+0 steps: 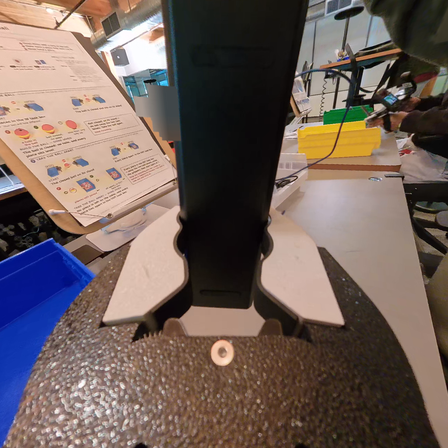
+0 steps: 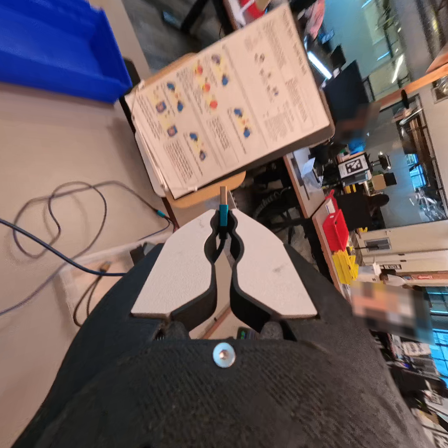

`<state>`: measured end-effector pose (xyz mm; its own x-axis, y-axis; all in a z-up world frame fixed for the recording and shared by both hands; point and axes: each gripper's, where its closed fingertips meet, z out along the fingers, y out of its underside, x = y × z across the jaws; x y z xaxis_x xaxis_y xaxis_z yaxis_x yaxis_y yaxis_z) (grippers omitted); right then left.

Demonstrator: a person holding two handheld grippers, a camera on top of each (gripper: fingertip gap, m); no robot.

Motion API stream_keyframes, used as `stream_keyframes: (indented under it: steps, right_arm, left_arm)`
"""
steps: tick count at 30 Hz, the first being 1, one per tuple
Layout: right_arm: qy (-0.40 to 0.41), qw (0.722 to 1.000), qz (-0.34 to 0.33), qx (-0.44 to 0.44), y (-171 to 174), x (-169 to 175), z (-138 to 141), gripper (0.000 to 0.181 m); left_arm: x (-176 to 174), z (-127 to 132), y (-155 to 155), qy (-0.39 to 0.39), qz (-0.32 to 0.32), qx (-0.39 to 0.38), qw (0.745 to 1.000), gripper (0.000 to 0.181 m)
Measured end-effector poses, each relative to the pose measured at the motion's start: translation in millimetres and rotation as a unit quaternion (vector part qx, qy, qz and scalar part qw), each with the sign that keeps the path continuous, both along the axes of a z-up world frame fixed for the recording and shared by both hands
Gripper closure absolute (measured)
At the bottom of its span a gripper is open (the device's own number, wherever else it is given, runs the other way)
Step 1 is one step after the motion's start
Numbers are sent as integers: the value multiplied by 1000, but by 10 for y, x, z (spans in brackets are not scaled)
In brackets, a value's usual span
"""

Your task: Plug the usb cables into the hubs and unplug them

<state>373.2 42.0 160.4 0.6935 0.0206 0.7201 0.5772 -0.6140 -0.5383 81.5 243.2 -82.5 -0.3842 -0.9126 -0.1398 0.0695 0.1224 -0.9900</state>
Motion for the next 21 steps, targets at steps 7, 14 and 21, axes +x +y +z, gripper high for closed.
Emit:
stream_keyframes:
  steps: [7, 14, 21]
  right_arm:
    - [-58, 991, -106, -59, -278, 631, -941, 175]
    - [108, 960, -73, -247, -595, 587, -2813, 176]
    - [109, 949, -141, -260, -786, 961, -3471, 141]
  left_arm:
    - [72, -78, -126, 17, -16, 9, 1000, 122]
    - [117, -160, -157, 32, -21, 14, 999, 122]
    - [170, -263, -180, 49, -24, 19, 998, 122]
